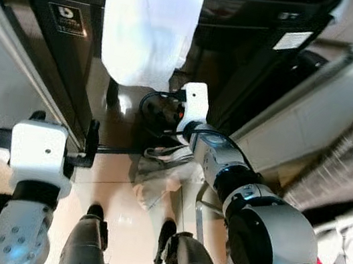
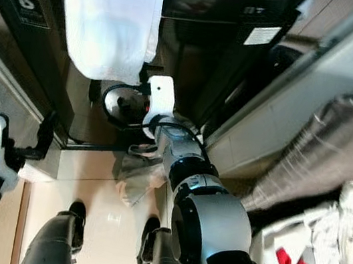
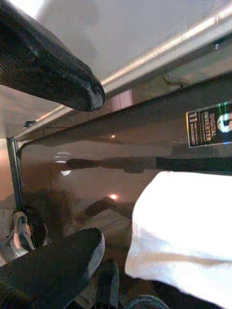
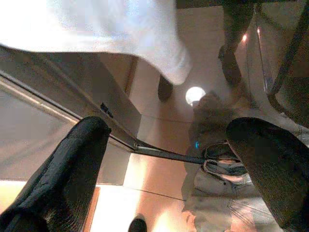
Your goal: Clothes washing
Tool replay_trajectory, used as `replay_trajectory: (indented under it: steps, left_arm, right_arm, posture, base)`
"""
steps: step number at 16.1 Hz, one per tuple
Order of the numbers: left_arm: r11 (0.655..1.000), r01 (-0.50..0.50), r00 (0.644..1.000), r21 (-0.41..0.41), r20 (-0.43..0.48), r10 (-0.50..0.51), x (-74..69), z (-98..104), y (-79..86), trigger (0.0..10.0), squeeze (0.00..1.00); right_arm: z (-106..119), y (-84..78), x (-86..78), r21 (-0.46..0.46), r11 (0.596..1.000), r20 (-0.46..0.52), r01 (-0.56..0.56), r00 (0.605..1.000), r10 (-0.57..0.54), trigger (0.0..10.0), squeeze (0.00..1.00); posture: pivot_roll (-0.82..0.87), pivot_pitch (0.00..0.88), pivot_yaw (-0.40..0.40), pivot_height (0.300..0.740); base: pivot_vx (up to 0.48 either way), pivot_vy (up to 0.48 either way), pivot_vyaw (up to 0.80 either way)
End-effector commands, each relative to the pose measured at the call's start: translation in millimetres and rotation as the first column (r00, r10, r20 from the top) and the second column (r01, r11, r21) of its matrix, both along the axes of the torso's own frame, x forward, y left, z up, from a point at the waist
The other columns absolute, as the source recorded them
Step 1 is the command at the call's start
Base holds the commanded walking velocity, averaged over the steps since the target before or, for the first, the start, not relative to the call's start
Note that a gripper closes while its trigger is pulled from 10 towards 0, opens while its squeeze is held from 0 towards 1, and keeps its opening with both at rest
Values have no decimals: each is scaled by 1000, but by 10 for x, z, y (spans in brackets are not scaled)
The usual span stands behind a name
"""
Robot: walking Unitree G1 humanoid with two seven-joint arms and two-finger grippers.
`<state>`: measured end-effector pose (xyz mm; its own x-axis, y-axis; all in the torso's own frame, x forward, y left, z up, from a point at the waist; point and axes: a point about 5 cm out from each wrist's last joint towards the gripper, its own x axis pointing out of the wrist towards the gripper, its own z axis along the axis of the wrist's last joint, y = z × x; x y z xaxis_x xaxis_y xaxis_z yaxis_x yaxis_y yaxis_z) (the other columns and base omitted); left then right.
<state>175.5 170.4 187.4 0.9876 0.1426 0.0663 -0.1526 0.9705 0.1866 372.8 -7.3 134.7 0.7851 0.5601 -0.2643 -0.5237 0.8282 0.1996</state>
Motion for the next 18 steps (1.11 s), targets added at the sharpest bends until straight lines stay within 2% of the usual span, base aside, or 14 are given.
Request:
replay_trajectory:
  steps: [1, 6, 8, 9, 10, 11, 12, 13, 14, 15, 16, 17, 18]
  left_arm:
    - [1000, -16, 1000, 4, 1, 16, -62, 31, 5, 10000, 0]
    - [999, 2, 1000, 38, 14, -3, -69, 56, -32, 10000, 0]
    - [999, 12, 1000, 37, -18, -12, 10, -34, -55, 10000, 0]
    - [999, 14, 1000, 49, -19, -13, 39, -47, -48, 10000, 0]
    - [998, -9, 998, 58, -60, 12, 139, -174, 49, 10000, 0]
    - [997, -24, 997, 70, -78, 29, 188, -253, 98, 10000, 0]
    - [997, -17, 996, 80, -91, 24, 246, -278, 151, 10000, 0]
    - [996, -3, 996, 87, -83, 10, 284, -261, 161, 10000, 0]
    - [992, 51, 997, 117, -71, -43, 384, -233, 137, 10000, 0]
    - [988, 79, 995, 132, -68, -71, 461, -222, 124, 10000, 0]
    - [986, 94, 995, 135, -46, -89, 574, -175, 117, 10000, 0]
    - [985, 104, 994, 137, -30, -101, 644, -142, 106, 10000, 0]
    - [983, 123, 992, 133, 20, -127, 778, -53, 51, 10000, 0]
  right_arm:
    - [-123, 452, -252, 10, 995, -59, -98, 993, 99, 10000, 0]
    - [9, 320, -113, -138, 990, 70, -16, 997, 25, 10000, 0]
    - [170, 256, -13, -65, 996, 89, 57, 995, -52, 10000, 0]
    - [215, 254, 3, -41, 997, 104, 59, 993, -54, 10000, 0]
    - [426, 109, 101, -12, 992, 289, 125, 950, -117, 10000, 0]
    - [494, -28, 134, 27, 986, 373, 166, 913, -164, 10000, 0]
    - [466, -211, 115, 56, 979, 446, 195, 872, -199, 10000, 0]
    - [418, -327, 77, 67, 976, 478, 207, 852, -213, 10000, 0]
    - [278, -671, -110, 59, 967, 557, 249, 795, -239, 10000, 0]
    - [208, -882, -275, 45, 960, 590, 277, 768, -249, 10000, 0]
    - [102, -1111, -397, 75, 936, 543, 343, 773, -327, 10000, 0]
    - [35, -1215, -437, 90, 922, 507, 376, 780, -367, 10000, 0]
    - [-123, -1394, -535, 90, 901, 453, 424, 789, -416, 10000, 0]
  posture:
    - [349, 383, -148, 731]
    - [361, 375, -163, 731]
    - [349, 337, -178, 731]
    - [342, 317, -184, 731]
    - [290, 221, -184, 731]
    - [250, 166, -179, 731]
    - [222, 124, -160, 731]
    - [213, 115, -155, 731]
    - [167, 47, -131, 731]
    - [130, 22, -120, 731]
    - [90, 0, -100, 731]
    - [75, 0, -90, 731]
    - [52, 0, -72, 731]
  base:
    - [0, 0, 0]
    - [0, 0, 0]
    - [0, 0, 0]
    - [0, 0, 0]
    - [0, 0, 0]
    - [0, 0, 0]
    - [0, 0, 0]
    - [0, 0, 0]
    - [0, 0, 0]
    - [0, 0, 0]
    - [0, 0, 0]
    - [0, 0, 0]
    - [0, 0, 0]
